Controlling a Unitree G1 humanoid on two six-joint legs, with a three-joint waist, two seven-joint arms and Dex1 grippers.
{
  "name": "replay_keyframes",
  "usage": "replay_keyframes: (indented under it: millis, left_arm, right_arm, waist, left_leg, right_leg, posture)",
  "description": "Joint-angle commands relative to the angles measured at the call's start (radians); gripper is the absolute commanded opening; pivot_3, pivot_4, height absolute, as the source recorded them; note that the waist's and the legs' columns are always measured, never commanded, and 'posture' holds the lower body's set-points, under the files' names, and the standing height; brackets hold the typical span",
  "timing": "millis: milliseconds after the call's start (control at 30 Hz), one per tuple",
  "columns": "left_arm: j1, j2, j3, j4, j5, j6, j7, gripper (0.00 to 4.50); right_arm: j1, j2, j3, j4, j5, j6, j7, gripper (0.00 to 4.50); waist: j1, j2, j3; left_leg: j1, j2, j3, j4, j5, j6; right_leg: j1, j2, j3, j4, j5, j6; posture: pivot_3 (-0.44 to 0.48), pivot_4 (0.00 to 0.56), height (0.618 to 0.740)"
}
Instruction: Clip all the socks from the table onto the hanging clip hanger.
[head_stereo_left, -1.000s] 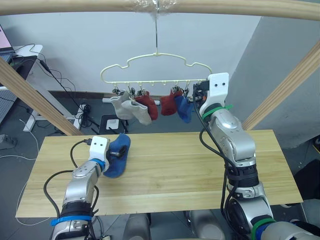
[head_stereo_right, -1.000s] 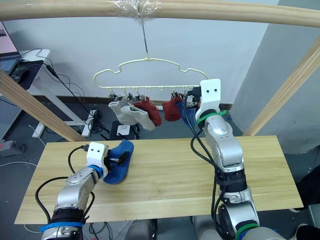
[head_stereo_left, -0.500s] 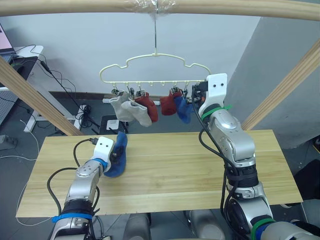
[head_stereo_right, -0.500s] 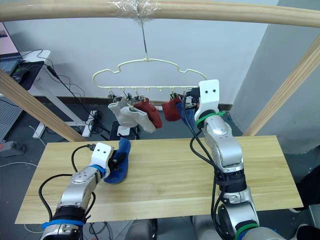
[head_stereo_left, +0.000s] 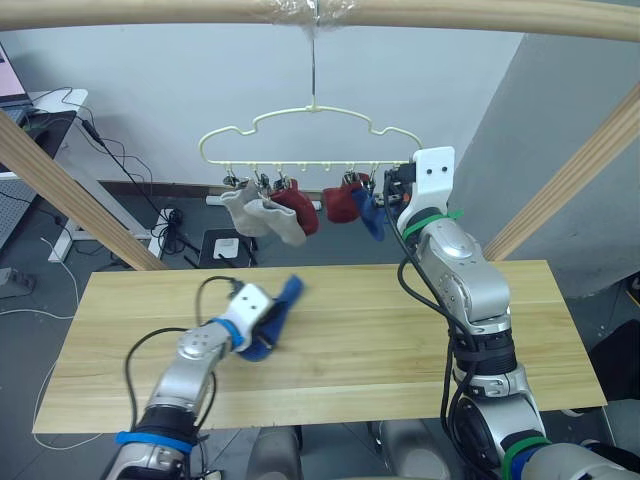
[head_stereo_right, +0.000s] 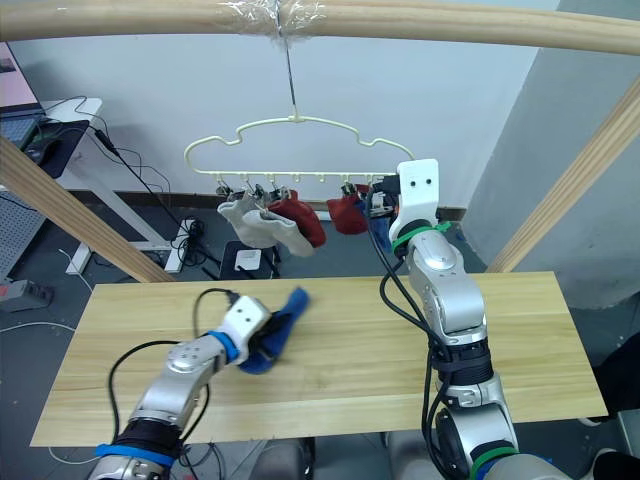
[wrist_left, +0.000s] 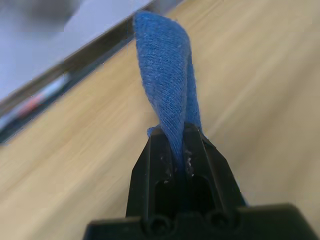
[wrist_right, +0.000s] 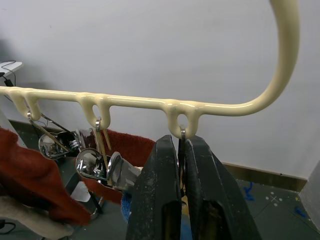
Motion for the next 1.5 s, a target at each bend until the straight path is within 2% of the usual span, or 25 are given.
replay_keyframes:
  millis: [33, 167, 333, 467, 700, 1067, 1267, 1500]
  left_arm:
    - [-0.054, -0.039, -0.066, -0.116, -0.01, -0.043, -0.05, 0.02]
    - [-0.143, -0.123, -0.102, -0.078, 0.035, -0.079, 0.009, 0.02]
    - [-0.274, -0.243, -0.112, 0.083, 0.107, -0.141, 0.144, 0.02]
    - [-0.339, -0.296, -0.093, 0.179, 0.129, -0.17, 0.222, 0.02]
    - [-0.398, -0.332, -0.075, 0.264, 0.123, -0.146, 0.271, 0.02]
    - [-0.439, -0.4, -0.044, 0.267, 0.085, -0.055, 0.285, 0.02]
    - [-0.454, -0.414, 0.0, 0.265, 0.053, -0.023, 0.307, 0.02]
    - [-0.436, -0.405, 0.001, 0.25, 0.047, -0.006, 0.301, 0.02]
  right_arm:
    - [-0.009, 0.0, -0.008, -0.054, 0.008, 0.003, 0.001, 0.0]
    - [-0.01, -0.001, -0.009, -0.055, 0.008, 0.006, 0.001, 0.0]
    - [-0.011, -0.001, -0.008, -0.056, 0.007, 0.007, 0.001, 0.0]
    - [-0.011, 0.0, -0.006, -0.057, 0.007, 0.008, 0.001, 0.0]
    - [-0.008, 0.001, -0.005, -0.065, 0.008, 0.012, 0.003, 0.0]
    - [-0.013, -0.003, -0.005, -0.062, 0.007, 0.013, 0.007, 0.0]
    - [-0.015, -0.004, -0.007, -0.061, 0.006, 0.011, 0.006, 0.0]
    - [-0.021, -0.006, -0.01, -0.057, 0.001, -0.005, 0.003, 0.0]
  waist:
    - [-0.001, 0.0, 0.0]
    - [-0.008, 0.0, 0.0]
    - [-0.01, 0.0, 0.0]
    - [-0.014, 0.0, 0.0]
    - [-0.022, 0.0, 0.0]
    - [-0.025, 0.0, 0.0]
    - [-0.025, 0.0, 0.0]
    - [-0.026, 0.0, 0.0]
  left_leg:
    - [0.0, 0.0, 0.0, 0.0, 0.0, 0.0]
    - [0.001, 0.0, 0.0, 0.0, 0.0, 0.0]
    - [0.0, -0.001, 0.0, 0.0, 0.0, 0.0]
    - [0.0, -0.001, 0.0, 0.0, 0.0, 0.0]
    - [0.0, -0.001, 0.0, 0.0, 0.0, 0.0]
    - [0.0, -0.001, 0.0, 0.0, 0.0, 0.0]
    - [0.0, -0.001, 0.0, 0.0, 0.0, 0.0]
    - [0.0, -0.001, 0.0, 0.0, 0.0, 0.0]
  right_leg:
    - [0.0, 0.0, 0.0, 0.0, 0.0, 0.0]
    - [0.0, 0.001, 0.001, 0.001, 0.0, 0.0]
    - [0.0, 0.001, 0.001, 0.0, 0.0, 0.0]
    - [0.0, 0.0, 0.001, 0.0, 0.0, 0.0]
    - [0.0, 0.0, 0.001, 0.0, 0.0, 0.0]
    - [0.0, 0.0, 0.001, 0.0, 0.0, 0.0]
    - [0.0, 0.0, 0.0, 0.0, 0.0, 0.0]
    - [0.0, 0.0, 0.0, 0.0, 0.0, 0.0]
  posture:
    - [-0.133, 0.241, 0.74]
    - [-0.15, 0.241, 0.74]
    - [-0.161, 0.236, 0.74]
    - [-0.168, 0.235, 0.74]
    - [-0.17, 0.233, 0.74]
    - [-0.172, 0.236, 0.74]
    - [-0.173, 0.236, 0.74]
    - [-0.173, 0.234, 0.74]
